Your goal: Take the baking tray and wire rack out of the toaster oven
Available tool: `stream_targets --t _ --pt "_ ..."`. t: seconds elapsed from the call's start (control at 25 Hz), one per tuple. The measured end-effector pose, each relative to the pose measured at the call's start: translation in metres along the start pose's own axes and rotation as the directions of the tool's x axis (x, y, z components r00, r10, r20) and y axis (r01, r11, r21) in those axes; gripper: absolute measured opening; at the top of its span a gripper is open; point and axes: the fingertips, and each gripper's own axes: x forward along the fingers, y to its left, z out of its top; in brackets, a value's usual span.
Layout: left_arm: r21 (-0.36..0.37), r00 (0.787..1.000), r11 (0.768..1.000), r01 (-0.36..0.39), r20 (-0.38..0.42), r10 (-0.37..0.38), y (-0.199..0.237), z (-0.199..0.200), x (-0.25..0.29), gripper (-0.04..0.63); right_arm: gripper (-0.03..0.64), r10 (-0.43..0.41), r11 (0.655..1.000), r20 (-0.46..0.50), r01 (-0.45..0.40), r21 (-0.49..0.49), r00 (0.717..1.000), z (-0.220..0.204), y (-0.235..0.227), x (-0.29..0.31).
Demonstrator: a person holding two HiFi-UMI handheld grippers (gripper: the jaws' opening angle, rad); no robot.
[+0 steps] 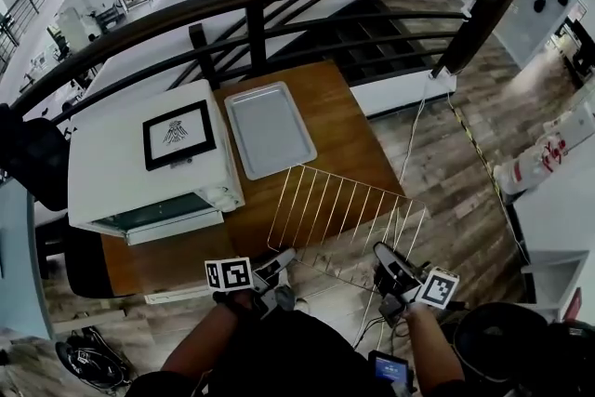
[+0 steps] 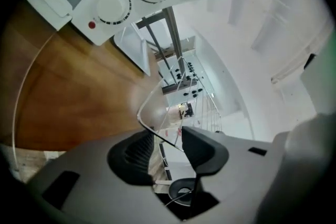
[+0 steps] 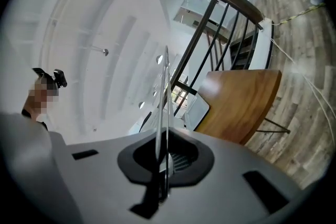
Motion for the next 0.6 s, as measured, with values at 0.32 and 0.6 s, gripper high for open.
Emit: stream_targets --t 0.32,0.6 --pt "0.029 0.99 0.994 -0.103 -0.091 0.105 0.023 0.011 -0.002 0.155 -0.005 -0.011 0.996 -0.033 0.014 0.086 0.999 0.024 -0.034 0.018" --pt "0.159 0.973 0.968 -0.196 -0.095 0.213 0.044 0.023 -0.008 0.156 -0.005 0.003 0.997 -0.188 0.011 0.076 0.982 0.027 -0.058 0.044"
